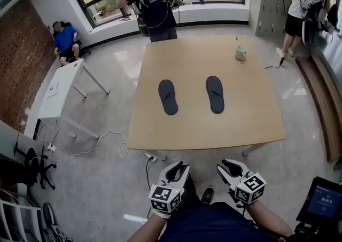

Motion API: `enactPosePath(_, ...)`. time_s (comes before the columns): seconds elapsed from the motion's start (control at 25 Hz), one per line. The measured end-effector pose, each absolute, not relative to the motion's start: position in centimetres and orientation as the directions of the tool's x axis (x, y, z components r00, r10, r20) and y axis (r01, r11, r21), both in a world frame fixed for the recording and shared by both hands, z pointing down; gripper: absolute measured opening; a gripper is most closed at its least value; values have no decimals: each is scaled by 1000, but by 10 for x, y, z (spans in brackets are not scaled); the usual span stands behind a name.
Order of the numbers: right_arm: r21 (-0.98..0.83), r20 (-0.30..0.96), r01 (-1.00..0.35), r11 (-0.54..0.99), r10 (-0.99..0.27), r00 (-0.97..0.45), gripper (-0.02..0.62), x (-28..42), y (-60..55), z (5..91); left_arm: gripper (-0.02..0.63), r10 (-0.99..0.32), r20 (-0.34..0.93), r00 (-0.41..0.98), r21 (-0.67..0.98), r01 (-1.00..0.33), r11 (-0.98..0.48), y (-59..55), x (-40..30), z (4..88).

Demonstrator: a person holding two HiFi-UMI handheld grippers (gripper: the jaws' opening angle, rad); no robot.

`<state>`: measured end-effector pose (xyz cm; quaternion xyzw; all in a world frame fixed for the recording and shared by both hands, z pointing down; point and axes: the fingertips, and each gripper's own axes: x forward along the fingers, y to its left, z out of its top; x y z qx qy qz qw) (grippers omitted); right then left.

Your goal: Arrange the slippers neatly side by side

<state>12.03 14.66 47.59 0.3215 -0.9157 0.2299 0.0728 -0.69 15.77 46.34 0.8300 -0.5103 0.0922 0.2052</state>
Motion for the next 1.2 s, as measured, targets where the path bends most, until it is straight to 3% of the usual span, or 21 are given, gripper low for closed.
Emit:
enactPosePath(0.16,-352,304,-644,679,-568,-765,126,124,106,483,119,-814,372,446,249,-893,-376,120,-20,473)
enactPosePath(0.24,-347,305,-667,659,-593,-745,39,125,88,483,22,-815,361,453,259,-889,-378,104,-26,473)
enactPosePath(0.36,-339,317,-703,625,-628,-711,15,120,60,477,5,-803,345,486,265,-871,-413,75,-29,471)
enactPosePath(0.4,-326,325,-712,622,-633,-702,15,117,50,477,18,-796,345,498,265,-865,-426,64,-30,471)
enactPosePath(0.48,-317,339,-717,621,-632,-697,94,111,31,482,108,-782,347,518,274,-853,-444,43,-33,472)
enactPosePath(0.52,-324,340,-718,616,-633,-696,101,108,22,483,110,-776,347,527,281,-848,-450,33,-36,472)
enactPosePath(0.64,-338,330,-726,599,-646,-688,21,93,-6,478,19,-761,342,552,298,-831,-469,8,-48,473)
enactPosePath(0.68,-332,331,-731,596,-652,-682,21,88,-15,477,9,-755,339,561,303,-825,-477,0,-53,473)
enactPosePath(0.76,-308,344,-743,595,-658,-670,52,78,-31,476,67,-743,338,578,310,-814,-492,-16,-62,473)
enactPosePath(0.8,-297,356,-746,596,-656,-666,121,72,-38,477,91,-737,340,584,315,-809,-496,-24,-66,474)
enactPosePath(0.88,-297,369,-747,594,-651,-664,146,62,-49,478,119,-733,343,587,324,-807,-494,-37,-77,477)
enactPosePath(0.92,-303,367,-749,589,-653,-662,110,58,-54,477,88,-735,344,585,328,-808,-490,-43,-83,479)
enactPosePath(0.96,-305,366,-754,582,-659,-657,17,55,-58,476,10,-735,343,584,333,-808,-487,-49,-89,481)
enactPosePath(1.0,-301,367,-761,575,-666,-649,12,53,-63,476,5,-732,344,588,340,-805,-487,-54,-94,483)
enactPosePath(1.04,-291,374,-769,570,-671,-640,15,50,-68,478,13,-728,346,592,345,-802,-488,-59,-98,485)
enactPosePath(1.12,-277,397,-778,563,-671,-627,136,46,-78,483,82,-718,361,595,342,-801,-491,-70,-105,491)
enactPosePath(1.2,-269,417,-781,563,-663,-621,180,43,-87,489,115,-714,382,587,328,-808,-490,-80,-114,497)
